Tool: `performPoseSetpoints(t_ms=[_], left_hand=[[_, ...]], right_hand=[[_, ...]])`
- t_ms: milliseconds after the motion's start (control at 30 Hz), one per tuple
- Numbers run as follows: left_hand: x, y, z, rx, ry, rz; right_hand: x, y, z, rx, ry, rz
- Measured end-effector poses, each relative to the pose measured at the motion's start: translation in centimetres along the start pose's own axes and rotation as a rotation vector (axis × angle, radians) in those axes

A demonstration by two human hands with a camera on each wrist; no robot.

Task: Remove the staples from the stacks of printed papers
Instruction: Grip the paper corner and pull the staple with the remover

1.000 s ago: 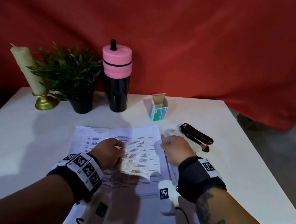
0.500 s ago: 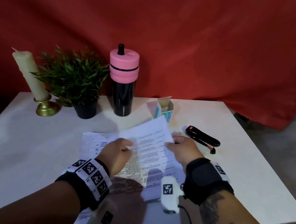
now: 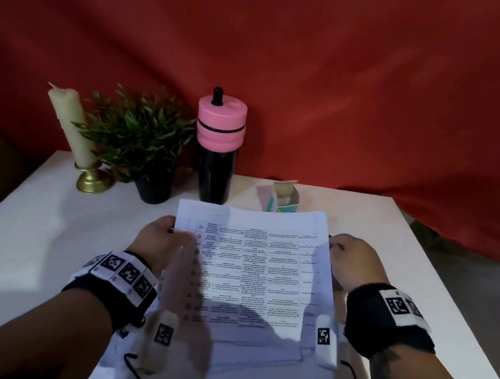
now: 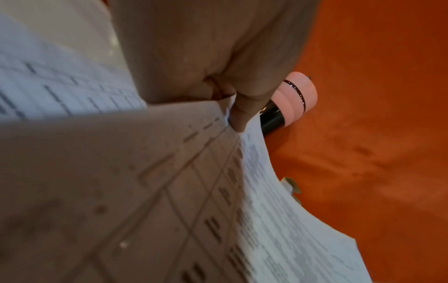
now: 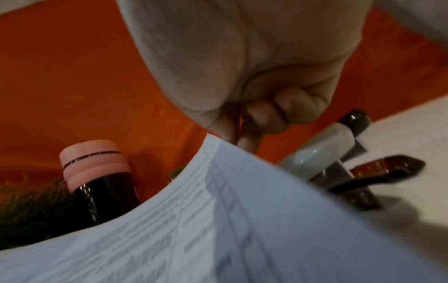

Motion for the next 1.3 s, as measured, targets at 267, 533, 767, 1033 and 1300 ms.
performPoseSetpoints(t_ms=[267, 533, 767, 1033, 1300], left_hand=[[-0.8, -0.5, -1.1, 0.050, -0.057, -0.028], [-0.5, -2.2, -2.1, 0.020, -0.015, -0.031], [1.4, -5.5, -3.0, 0.113, 0.127, 0.121], [5.3, -13.3, -5.7, 0.424, 0.208, 0.143], [6.2, -16.4, -8.0, 0.548, 0.213, 0.107]], right_hand=[[2.7, -1.6, 0.6, 0.055, 0.126, -0.420], [-1.3, -0.4, -0.2, 0.200, 0.103, -0.117], [-4.8, 5.1, -1.2, -0.052, 0.082, 0.781], [-3.3, 10.5, -4.5, -0.182, 0.075, 1.298], [-5.7, 13.0, -7.2, -0.386, 0.003, 1.184]])
Point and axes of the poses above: each hand's wrist, its own z-axis towards the middle knuckle, its own x-axis out of the palm, y = z × x, the point moved 8 cm from there along z, towards the middle knuckle, and after that the axes turned 11 degrees about x, right-handed, at the moved point
